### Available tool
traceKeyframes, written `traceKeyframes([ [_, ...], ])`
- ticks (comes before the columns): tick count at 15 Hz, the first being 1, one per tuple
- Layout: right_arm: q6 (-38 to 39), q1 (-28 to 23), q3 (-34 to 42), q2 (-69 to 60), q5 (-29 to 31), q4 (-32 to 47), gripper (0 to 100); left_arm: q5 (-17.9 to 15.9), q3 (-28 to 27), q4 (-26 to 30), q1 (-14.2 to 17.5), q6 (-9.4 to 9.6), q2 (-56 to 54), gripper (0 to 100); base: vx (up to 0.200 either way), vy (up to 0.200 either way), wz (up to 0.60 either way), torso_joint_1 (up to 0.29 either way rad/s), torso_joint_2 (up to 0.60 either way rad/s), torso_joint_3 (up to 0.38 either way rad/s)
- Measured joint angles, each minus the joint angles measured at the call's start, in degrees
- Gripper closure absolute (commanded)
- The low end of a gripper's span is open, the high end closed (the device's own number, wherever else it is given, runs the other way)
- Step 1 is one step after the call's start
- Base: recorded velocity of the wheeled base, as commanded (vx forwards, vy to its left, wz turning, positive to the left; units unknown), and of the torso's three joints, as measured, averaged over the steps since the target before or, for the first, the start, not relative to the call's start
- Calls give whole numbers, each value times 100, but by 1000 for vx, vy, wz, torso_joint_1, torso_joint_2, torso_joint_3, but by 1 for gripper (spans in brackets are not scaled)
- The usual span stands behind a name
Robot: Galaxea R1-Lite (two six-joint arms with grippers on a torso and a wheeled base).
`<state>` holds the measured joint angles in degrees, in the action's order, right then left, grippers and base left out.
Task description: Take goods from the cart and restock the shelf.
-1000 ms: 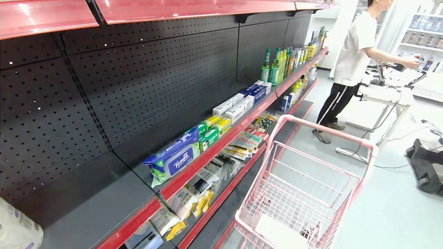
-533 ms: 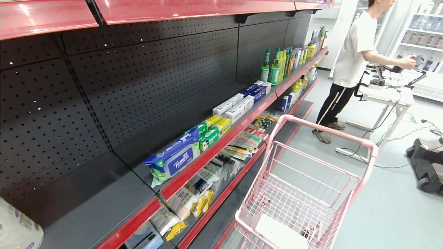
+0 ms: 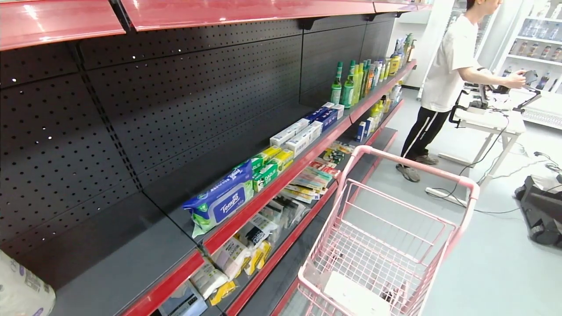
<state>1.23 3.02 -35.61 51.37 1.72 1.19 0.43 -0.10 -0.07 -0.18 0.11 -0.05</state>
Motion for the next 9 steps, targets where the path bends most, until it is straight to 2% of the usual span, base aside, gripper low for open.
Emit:
traceKeyframes([
  [4, -473, 491, -251, 2699, -360, -22, 0, 0, 0, -2, 0, -1, 0, 0, 0, 0, 0, 0, 0, 0],
  [9, -1855, 1312, -1083, 5530, -713, -68, 0, 0, 0, -6, 0, -1, 0, 0, 0, 0, 0, 0, 0, 0],
])
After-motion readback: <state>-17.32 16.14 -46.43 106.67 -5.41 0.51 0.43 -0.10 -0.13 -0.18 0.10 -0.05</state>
